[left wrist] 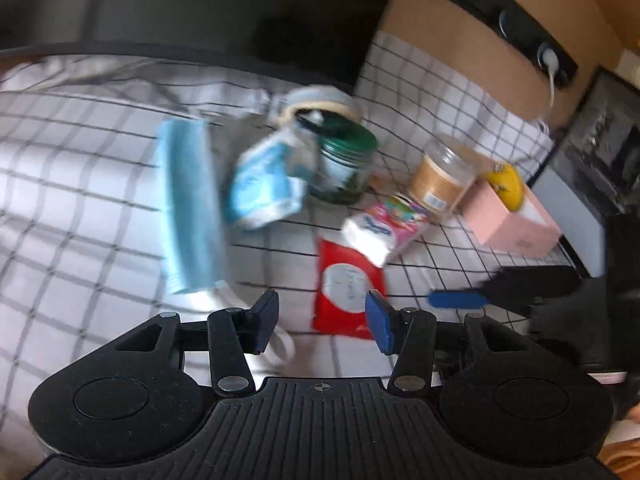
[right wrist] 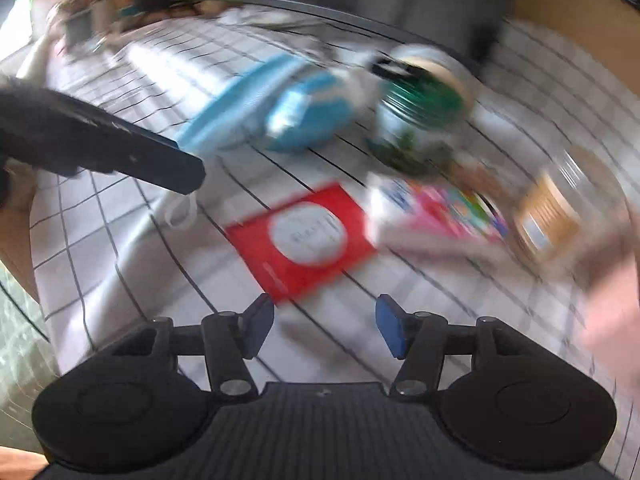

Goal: Organize soft objects
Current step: 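Withdraw both tools from the box and move the left toward the mask, then close the left tool on the blue face mask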

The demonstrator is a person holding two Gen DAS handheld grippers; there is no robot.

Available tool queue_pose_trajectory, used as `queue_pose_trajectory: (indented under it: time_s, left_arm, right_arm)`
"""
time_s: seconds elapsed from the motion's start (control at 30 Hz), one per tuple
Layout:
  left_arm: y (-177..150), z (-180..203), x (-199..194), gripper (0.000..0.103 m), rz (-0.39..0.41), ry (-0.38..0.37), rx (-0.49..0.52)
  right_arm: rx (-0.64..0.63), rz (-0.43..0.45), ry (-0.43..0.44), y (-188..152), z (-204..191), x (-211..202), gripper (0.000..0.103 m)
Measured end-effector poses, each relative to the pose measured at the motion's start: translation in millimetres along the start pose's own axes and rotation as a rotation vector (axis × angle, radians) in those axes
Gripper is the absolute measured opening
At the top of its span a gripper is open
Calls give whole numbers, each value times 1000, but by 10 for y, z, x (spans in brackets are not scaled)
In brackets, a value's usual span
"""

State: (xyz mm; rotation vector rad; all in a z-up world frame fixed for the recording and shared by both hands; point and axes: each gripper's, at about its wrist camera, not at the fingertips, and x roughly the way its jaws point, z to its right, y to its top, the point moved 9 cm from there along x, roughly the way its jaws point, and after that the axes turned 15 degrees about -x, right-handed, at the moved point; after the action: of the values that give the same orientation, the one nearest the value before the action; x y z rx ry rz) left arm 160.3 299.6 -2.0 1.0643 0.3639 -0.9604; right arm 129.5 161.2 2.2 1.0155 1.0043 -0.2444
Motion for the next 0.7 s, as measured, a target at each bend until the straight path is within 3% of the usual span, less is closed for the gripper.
queue_pose_trajectory:
  time_s: [0.2,0.37,0.57,0.7]
  left_arm:
    - [106,132,510,52,-32,35,-67]
    - [48,185,820,53,-99,82,-86]
    - [-96,464,925,55,-134,180,90]
    - [-218,646,1018,75,-147,237,213]
  right_arm:
    - [119,-33,-41,-495,371,-321,57]
    - [210,-49,-48,-813,678,-309,58]
    - [275,7,-6,-1017,786,-353,70]
    - [224,27,2,-1005,683,-323,80]
